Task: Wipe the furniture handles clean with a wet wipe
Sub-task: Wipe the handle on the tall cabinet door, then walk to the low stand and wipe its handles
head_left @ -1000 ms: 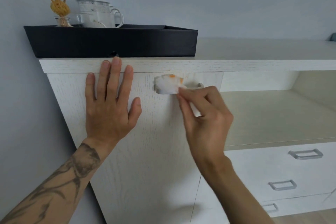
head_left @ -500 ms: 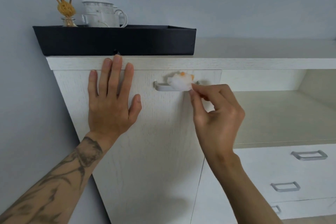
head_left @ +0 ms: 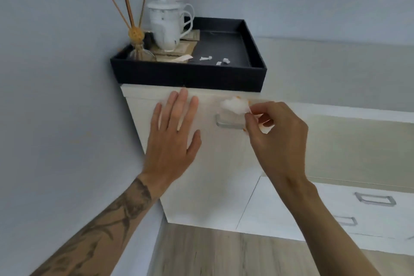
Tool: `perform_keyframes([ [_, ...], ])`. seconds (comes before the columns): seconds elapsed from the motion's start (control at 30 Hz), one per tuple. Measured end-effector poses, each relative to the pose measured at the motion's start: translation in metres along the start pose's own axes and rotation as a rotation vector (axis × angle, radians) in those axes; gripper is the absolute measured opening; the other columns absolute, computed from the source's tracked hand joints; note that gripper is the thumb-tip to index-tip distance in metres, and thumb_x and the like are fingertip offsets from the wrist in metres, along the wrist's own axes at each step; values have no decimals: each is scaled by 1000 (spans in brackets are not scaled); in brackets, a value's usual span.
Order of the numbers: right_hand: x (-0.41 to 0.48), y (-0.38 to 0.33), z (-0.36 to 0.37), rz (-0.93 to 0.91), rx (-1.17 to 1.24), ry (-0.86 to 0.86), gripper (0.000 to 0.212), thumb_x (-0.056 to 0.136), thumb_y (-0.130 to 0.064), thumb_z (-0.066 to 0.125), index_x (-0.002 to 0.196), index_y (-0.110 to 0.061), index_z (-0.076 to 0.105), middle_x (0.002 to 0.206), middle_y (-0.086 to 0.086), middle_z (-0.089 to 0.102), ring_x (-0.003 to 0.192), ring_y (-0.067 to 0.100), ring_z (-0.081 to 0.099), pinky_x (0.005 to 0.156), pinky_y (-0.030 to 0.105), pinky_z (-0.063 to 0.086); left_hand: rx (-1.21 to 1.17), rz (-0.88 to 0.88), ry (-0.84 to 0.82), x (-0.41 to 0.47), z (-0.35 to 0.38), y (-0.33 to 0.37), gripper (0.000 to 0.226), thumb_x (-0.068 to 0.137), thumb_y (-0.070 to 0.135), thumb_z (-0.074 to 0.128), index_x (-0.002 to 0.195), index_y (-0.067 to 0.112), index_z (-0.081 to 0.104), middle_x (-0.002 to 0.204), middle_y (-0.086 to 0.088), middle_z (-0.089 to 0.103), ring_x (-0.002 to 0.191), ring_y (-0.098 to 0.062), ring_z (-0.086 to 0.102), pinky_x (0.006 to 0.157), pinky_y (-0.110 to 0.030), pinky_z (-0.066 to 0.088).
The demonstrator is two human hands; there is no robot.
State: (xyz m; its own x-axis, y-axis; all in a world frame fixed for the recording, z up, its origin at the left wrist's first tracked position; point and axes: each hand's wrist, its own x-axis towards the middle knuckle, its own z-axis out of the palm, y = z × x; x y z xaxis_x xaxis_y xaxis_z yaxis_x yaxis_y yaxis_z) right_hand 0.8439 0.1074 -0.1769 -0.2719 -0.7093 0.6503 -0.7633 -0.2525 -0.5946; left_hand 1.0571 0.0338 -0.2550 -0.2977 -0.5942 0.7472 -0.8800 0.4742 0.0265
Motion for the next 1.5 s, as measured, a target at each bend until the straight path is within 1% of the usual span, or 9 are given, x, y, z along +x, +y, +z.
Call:
perform_keyframes([
  [0.1, 25, -31, -18, 59, -45, -153, 10, 96, -18, 77, 105, -13, 78, 105, 2, 76, 84, 13, 65, 74, 2, 39, -49, -67, -271, 14, -61, 9, 62, 113, 38, 40, 170, 16, 27, 178, -8, 17, 165, -27, 16, 133, -56, 21],
  [0.2, 54, -72, -52, 70, -61, -291, 8, 98, -17, 76, 104, -12, 78, 104, 3, 75, 86, 18, 67, 80, 19, 46, -55, -174, -513, 43, -138, 20, 71, 107, 56, 25, 171, 25, 23, 179, -1, 14, 164, -22, 19, 135, -49, 15],
  [0.33, 80, -117, -91, 33, -72, -380, 4, 98, -13, 74, 100, -13, 78, 98, 0, 74, 84, 18, 67, 81, 33, 55, 30, -298, -687, 78, -219, 26, 73, 106, 67, 26, 171, 36, 13, 180, 5, 3, 166, -18, 10, 135, -46, 7],
  [0.43, 108, -172, -141, 26, -44, -451, 6, 98, -13, 74, 101, -13, 79, 98, 0, 74, 85, 20, 68, 82, 37, 58, 70, -369, -748, 111, -308, 38, 78, 102, 74, 12, 171, 38, 11, 180, 5, 4, 166, -18, 7, 136, -46, 7],
  [0.5, 126, -202, -168, -5, -2, -489, 7, 98, -14, 74, 103, -14, 79, 100, 1, 75, 85, 20, 69, 83, 39, 59, 90, -418, -748, 128, -357, 46, 80, 100, 76, 7, 171, 38, 12, 180, 5, 6, 166, -18, 7, 136, -46, 7],
  [0.67, 147, -260, -221, -132, 112, -610, 11, 97, -16, 74, 107, -17, 79, 104, -2, 76, 90, 14, 69, 83, 36, 60, 166, -573, -738, 140, -464, 82, 70, 109, 67, 27, 171, 35, 17, 179, 6, 11, 166, -16, 7, 135, -41, 3],
  [0.97, 104, -375, -311, -510, 362, -879, 3, 93, -11, 76, 94, -14, 76, 94, 4, 74, 83, 21, 70, 76, 40, 57, 429, -995, -634, 64, -677, 207, 77, 108, 71, 27, 171, 29, 17, 177, 5, 19, 164, -15, 17, 134, -42, 13],
  [1.23, -33, -523, -444, -808, 634, -1026, 4, 92, -17, 76, 91, -21, 76, 93, -5, 72, 84, 18, 71, 72, 37, 56, 669, -1296, -478, -46, -891, 360, 78, 106, 72, 29, 170, 28, 22, 176, 4, 24, 163, -17, 21, 133, -43, 16],
  [1.5, -263, -640, -658, -1061, 913, -1139, 7, 94, -23, 78, 89, -18, 76, 92, -4, 72, 80, 18, 69, 69, 36, 56, 876, -1571, -341, -208, -1097, 583, 76, 106, 73, 31, 169, 30, 25, 175, 6, 28, 161, -15, 25, 132, -43, 18],
])
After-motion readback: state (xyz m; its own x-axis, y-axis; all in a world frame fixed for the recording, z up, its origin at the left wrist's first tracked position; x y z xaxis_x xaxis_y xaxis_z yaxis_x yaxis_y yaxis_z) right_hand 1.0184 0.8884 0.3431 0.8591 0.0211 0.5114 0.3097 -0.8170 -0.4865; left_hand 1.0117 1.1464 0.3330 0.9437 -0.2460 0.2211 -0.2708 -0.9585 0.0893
